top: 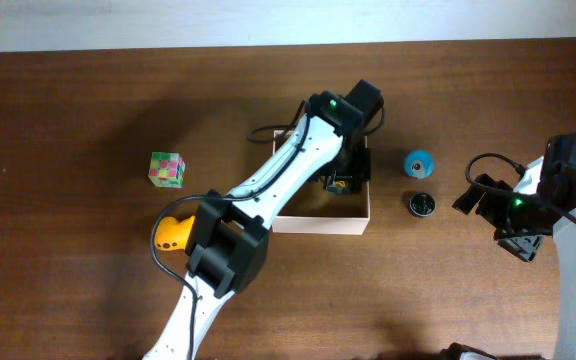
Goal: Pack container
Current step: 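Carry the truck with the left gripper into the box and release, then move the left gripper to the Rubik's cube and grasp it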
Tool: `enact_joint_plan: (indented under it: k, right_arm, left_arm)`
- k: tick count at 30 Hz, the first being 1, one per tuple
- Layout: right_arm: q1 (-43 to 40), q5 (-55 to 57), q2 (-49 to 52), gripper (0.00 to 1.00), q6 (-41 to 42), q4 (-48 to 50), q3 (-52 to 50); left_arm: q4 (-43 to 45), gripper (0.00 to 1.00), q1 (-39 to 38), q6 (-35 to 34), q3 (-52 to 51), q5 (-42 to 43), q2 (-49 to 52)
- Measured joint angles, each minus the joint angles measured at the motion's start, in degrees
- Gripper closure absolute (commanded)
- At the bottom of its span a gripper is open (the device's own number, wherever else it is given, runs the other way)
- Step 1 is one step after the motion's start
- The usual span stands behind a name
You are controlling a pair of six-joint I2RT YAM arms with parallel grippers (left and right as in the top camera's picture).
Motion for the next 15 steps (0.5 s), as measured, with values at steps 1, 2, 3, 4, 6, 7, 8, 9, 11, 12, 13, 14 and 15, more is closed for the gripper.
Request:
enact_joint_plan:
  k: [1,2,3,4,6,7,8,9,11,12,13,14,15]
  right_arm:
    - [0.0,0.0,0.0,0.02,0.0,0.0,0.0]
    - [0.0,0.0,0.0,0.01,0.0,0.0,0.0]
    - [0.0,0.0,0.0,0.01,0.0,0.0,0.0]
    - [0.0,0.0,0.0,0.01,0.0,0.0,0.0]
    - [0.0,0.0,0.0,0.01,0.0,0.0,0.0]
    - [0.0,0.0,0.0,0.01,0.0,0.0,0.0]
    - [0.0,0.0,0.0,0.01,0.0,0.0,0.0]
    - [0.0,0.0,0.0,0.01,0.0,0.0,0.0]
    - [0.0,0.0,0.0,0.01,0.0,0.0,0.0]
    - [0.0,0.0,0.0,0.01,0.0,0.0,0.0]
    - [0.0,0.0,0.0,0.01,0.0,0.0,0.0]
    - [0.0,0.0,0.0,0.01,0.0,0.0,0.0]
    - [0.0,0.0,0.0,0.01,0.0,0.0,0.0]
  left_arm:
    - [-1.9,0.21,0.1,0.4,2.3,0.1,0.0]
    - [-3.4,0.21,0.2,0.8,4.4,0.2,0.0]
    - [-5.6,0.21,0.4,1.3,7.5,0.1,0.0]
    - [-7.5,0.18,0.5,1.9,10.3,-0.1,0.0]
    - [-12.2,0.01,0.8,3.7,17.6,-1.8,0.0]
    - [-14.7,0.01,1.0,4.5,21.0,-3.3,0.0]
    - [-17.0,0.01,1.1,5.3,23.8,-5.2,-0.1]
    - [-18.6,0.01,1.4,7.0,26.1,-7.3,-0.5]
    - [-19.0,0.01,2.4,10.5,28.3,-10.6,-1.8]
    - [-19.0,0.01,3.4,12.1,28.7,-12.0,-2.5]
    - [-19.1,0.01,4.4,13.2,29.0,-12.8,-2.9]
    - [-19.2,0.01,5.8,14.3,29.2,-13.7,-3.3]
    - [-19.2,0.01,7.6,15.3,29.2,-14.1,-3.4]
